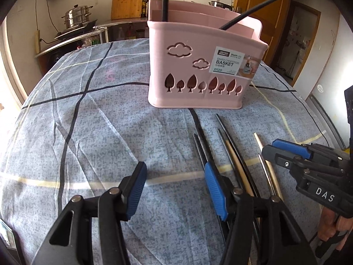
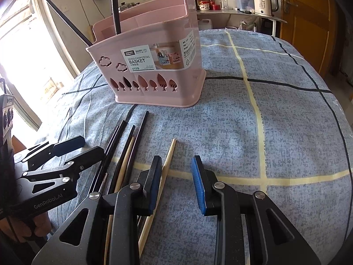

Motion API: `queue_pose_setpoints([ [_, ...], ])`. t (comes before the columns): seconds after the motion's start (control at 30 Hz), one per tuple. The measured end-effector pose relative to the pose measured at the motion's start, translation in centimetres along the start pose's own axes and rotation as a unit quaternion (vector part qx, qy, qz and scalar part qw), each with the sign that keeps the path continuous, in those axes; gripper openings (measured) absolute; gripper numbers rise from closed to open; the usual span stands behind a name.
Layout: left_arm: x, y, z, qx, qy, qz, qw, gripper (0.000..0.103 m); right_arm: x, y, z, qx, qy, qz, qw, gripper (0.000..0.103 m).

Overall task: Organize utensils
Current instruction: 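Close the left tool on a black chopstick while the right tool grasps a wooden chopstick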

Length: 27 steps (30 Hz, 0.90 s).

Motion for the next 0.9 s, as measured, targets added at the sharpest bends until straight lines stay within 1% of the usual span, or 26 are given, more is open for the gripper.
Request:
queue_pose_setpoints([
  [0.13,-0.2,-0.2,-0.4,0.002,-0.004,0.002,1.0,0.058,0.0,0.0,0.0,0.0,0.0,0.0,1.0,0.029],
  [0.23,-0.4,-0.5,-0.6,-0.006,-0.006,0.004,1.0,0.059,0.0,0.0,0.0,0.002,0.001,0.001,1.0,0.029],
  [0.27,-0.5,-0.7,-0.7,-0.011,-0.011,0.002,0.9999,0.06,0.0,0.0,0.0,0.003,0.001,0.001,1.0,0.029],
  [0.33,-0.6,-1.0,-1.2,-0.036,-0.03,-0.001,0.9989,0.061,-0.2,-0.2,0.1,0.008,0.002,0.002,1.0,0.029],
  [0.37,-0.7,-1.1,-1.4,-0.043,-0.032,-0.003,0.9986,0.061,-0.2,-0.2,0.1,0.012,0.003,0.002,1.0,0.029],
  [0.43,-0.8,-1.1,-1.4,-0.042,-0.028,0.0,0.9987,0.061,-0.3,-0.4,0.3,0.022,0.009,0.004,1.0,0.029],
  [0.47,-0.8,-1.1,-1.3,-0.041,-0.03,0.0,0.9987,0.059,-0.4,-0.5,0.4,0.025,0.013,0.004,1.0,0.029],
  [0.5,-0.8,-1.0,-1.2,-0.042,-0.03,-0.001,0.9987,0.056,-0.4,-0.5,0.4,0.03,0.015,0.004,0.999,0.025],
  [0.53,-0.8,-0.9,-1.0,-0.043,-0.03,-0.002,0.9986,0.046,-0.4,-0.5,0.3,0.037,0.017,0.004,0.999,0.019],
  [0.57,-0.8,-0.8,-0.7,-0.044,-0.029,0.0,0.9986,0.033,-0.4,-0.5,0.1,0.038,0.017,0.004,0.999,0.015],
  [0.67,-0.8,-0.5,0.4,-0.032,-0.011,0.009,0.9994,0.017,-0.3,-0.3,-0.4,0.031,0.011,0.007,0.999,0.011],
  [0.77,-0.4,-0.2,1.5,-0.011,0.002,0.018,0.9998,0.014,0.0,0.0,-0.7,0.026,0.017,0.012,0.999,0.011],
  [0.9,-0.1,0.1,2.5,0.017,0.019,0.03,0.9992,0.014,0.3,0.5,-1.7,0.022,0.015,0.017,0.999,0.011],
])
Point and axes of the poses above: each gripper's, at about its wrist camera, not at the fingertips, and y roughly against the way its jaws point, z to its left, x to its underside, the point moved 6 cm from there along -y, roughly the way its jaws point, and after that the axes turned 2 degrees about z, right-handed, at the moved point
